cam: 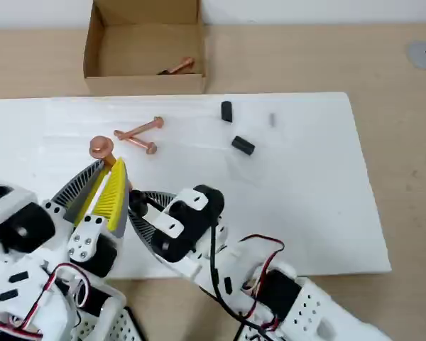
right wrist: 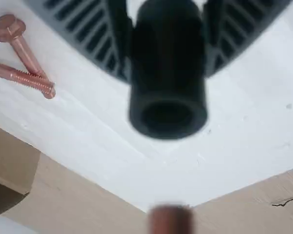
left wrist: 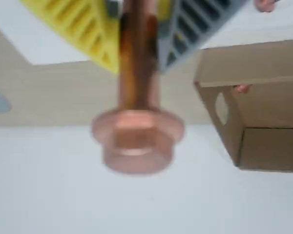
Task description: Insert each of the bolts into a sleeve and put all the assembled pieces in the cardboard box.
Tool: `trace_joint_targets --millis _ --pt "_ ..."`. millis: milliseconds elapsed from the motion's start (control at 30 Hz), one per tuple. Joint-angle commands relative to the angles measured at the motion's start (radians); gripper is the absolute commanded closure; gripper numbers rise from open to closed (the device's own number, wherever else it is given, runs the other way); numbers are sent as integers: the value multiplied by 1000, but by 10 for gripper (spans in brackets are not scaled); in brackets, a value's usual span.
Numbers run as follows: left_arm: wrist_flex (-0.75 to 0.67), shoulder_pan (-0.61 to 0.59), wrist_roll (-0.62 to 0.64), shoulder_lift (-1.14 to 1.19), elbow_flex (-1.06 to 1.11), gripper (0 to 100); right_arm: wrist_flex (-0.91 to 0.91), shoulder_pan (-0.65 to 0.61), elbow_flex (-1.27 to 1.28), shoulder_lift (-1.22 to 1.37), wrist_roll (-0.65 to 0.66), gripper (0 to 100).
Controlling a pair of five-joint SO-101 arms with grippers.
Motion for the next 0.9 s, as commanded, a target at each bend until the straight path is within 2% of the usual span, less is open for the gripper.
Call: trace_joint_targets --millis 0,167,333,733,867 --pt "-3 -8 -9 -1 -5 992 -23 -5 -8 -27 0 989" --pt "54 -6 -8 -4 -8 992 -25 -4 -8 -27 0 989" --pt "138 49 -3 -7 -37 992 -26 -4 -8 -27 0 989" --pt "130 41 28 -7 -37 991 -26 33 -12 -27 0 989" --pt "29 11 52 -16 25 991 -26 33 -12 -27 0 989"
